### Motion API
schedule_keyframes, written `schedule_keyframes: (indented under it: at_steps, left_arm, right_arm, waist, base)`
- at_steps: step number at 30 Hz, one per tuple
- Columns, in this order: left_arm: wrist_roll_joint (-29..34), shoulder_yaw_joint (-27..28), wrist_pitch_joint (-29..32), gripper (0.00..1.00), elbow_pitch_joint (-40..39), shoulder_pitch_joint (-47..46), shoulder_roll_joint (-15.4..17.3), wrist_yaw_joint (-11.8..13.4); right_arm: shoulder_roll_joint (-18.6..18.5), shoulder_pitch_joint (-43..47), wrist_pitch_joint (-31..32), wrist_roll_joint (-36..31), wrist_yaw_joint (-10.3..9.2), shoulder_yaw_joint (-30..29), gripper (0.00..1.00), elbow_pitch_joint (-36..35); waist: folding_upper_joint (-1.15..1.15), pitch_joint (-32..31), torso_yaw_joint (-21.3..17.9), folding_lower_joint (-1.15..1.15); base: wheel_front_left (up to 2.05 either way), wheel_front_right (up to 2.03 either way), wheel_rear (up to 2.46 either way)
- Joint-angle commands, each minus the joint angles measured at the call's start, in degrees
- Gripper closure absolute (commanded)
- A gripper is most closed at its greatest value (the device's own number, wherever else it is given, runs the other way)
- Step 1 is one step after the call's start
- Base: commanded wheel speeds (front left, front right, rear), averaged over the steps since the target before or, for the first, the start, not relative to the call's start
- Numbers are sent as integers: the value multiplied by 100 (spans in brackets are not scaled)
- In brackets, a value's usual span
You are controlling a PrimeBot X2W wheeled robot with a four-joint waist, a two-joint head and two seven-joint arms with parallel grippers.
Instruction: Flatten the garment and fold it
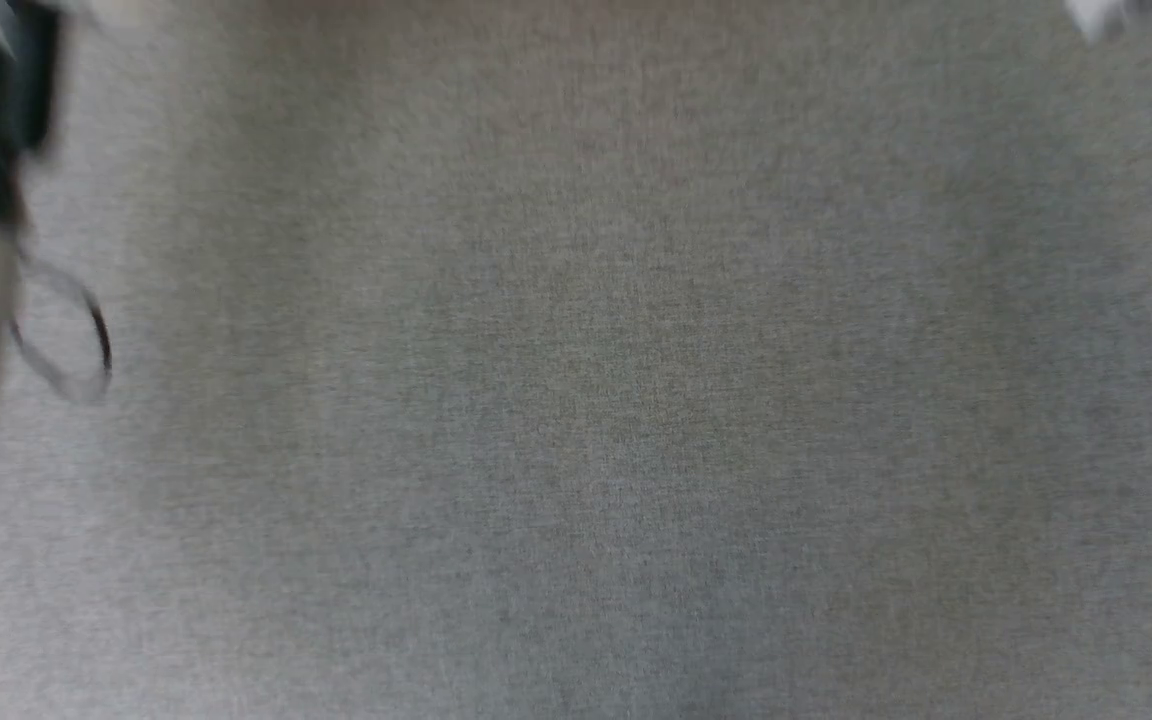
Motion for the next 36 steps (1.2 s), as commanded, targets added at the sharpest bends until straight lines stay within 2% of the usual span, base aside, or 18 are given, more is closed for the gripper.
schedule_keyframes:
  at_steps: [1,5,8,9,10,13,18,25,29,36]
  left_arm:
    - [-80,-13,53,100,-277,369,81,88]
    - [-332,1,263,100,-1286,1608,388,379]
    - [-503,-5,351,100,-1946,2529,638,566]
    - [-605,-82,442,100,-2329,3130,826,610]
    - [-605,-82,442,100,-2329,3130,826,610]
    - [-908,-154,580,100,-2709,3991,1003,704]
    - [-1129,-516,980,100,-2851,5085,1321,797]
    - [-1640,-1124,1660,100,-2845,6058,1390,705]
    - [-1974,-1434,1925,100,-2837,6533,1288,638]
    - [-2419,-1650,2053,100,-2835,7170,1198,670]
  right_arm:
    - [-177,342,64,143,-12,-14,100,-199]
    - [-583,1480,275,546,-12,-235,100,-930]
    - [-701,2359,362,718,-12,-547,100,-1350]
    - [-685,2930,384,805,-12,-762,100,-1603]
    - [-685,2930,384,805,-12,-762,100,-1603]
    - [-583,3775,428,896,-12,-1043,100,-1944]
    - [-427,4978,576,972,-12,-1360,100,-2254]
    - [-380,6201,988,1222,-12,-1356,100,-2470]
    - [-434,6863,1424,1455,-12,-1328,100,-2482]
    - [-605,8009,2151,1701,-12,-1362,100,-2535]
  waist:
    - [0,-415,64,1]
    - [0,-791,65,1]
    - [0,-1055,47,1]
    - [0,-1205,30,1]
    - [0,-1205,30,1]
    - [0,-1423,14,1]
    - [0,-1746,22,1]
    - [0,-2115,46,1]
    - [0,-2374,82,1]
    - [0,-2725,131,1]
  base:
    - [0,0,0]
    - [0,0,0]
    - [0,0,0]
    - [0,0,0]
    - [0,0,0]
    - [0,0,0]
    - [0,0,0]
    - [0,0,0]
    - [0,0,0]
    - [0,0,0]
